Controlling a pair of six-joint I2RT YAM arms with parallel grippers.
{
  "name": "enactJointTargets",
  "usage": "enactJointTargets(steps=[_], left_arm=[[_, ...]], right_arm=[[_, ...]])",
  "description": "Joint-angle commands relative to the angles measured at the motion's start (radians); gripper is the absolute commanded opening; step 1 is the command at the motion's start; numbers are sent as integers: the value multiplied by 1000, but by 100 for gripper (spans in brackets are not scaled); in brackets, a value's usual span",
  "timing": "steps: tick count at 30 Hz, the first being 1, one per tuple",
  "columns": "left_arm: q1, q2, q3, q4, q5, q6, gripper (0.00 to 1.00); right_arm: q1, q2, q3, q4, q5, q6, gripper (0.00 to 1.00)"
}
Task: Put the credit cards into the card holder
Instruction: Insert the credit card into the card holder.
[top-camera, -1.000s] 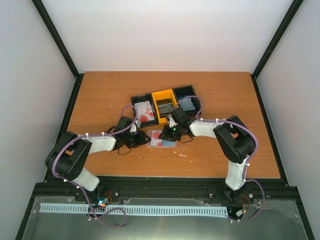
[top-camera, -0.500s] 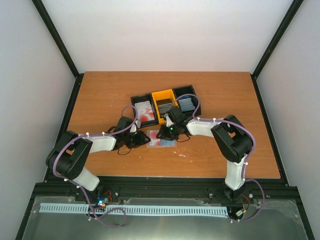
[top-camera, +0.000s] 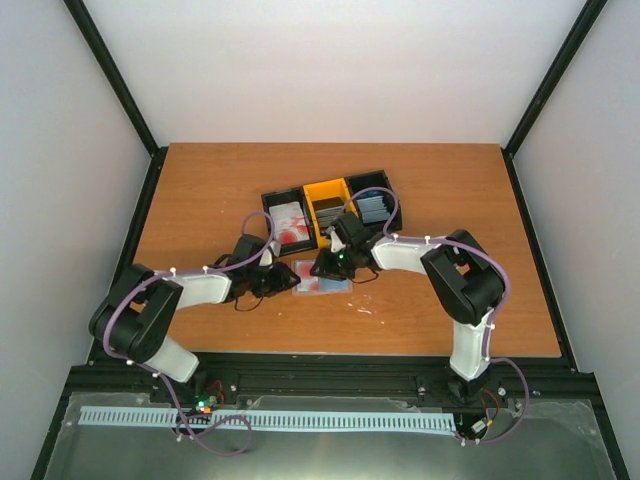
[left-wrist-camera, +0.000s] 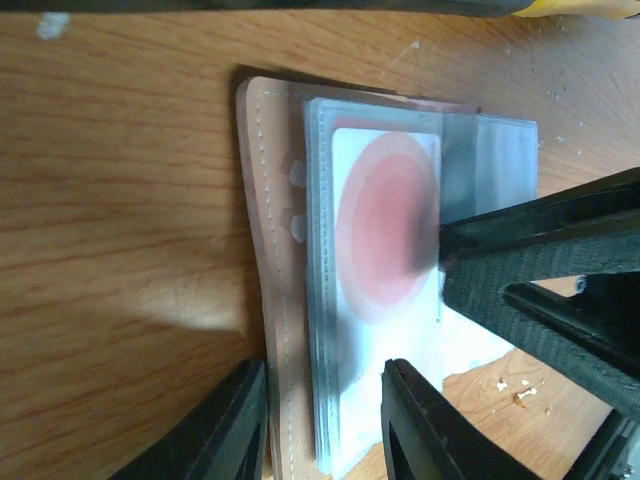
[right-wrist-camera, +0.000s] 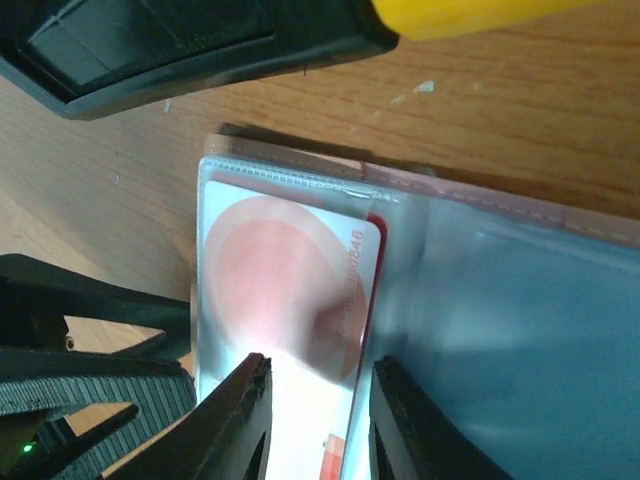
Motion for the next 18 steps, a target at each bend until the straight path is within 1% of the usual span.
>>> enactJointTargets(steps=[1,4,8,11,14,18], left_arm=[[-2,-39,-23,-53,-77,0,35],[-2,-97,-12,-83,-125,2,36],[-2,-216,-7,-110,-199,8,42],[-2,-294,-9,-126,-260,13,44],[-2,-362,-16,-136,-307,9,49],[-2,-448,-49,-127,-349,-10,60]], right_arm=[[10,-83,14,-72,109,-2,30],[6,-174,-29,-10,95,-12,36],[-4,-233,-43,0,80,-9,37],[-7,-297,-65,-28,121,-18,38],[-10,-367,-92,-84,185,-47,43],[-12,-435,-116,-190,286,-75,51]])
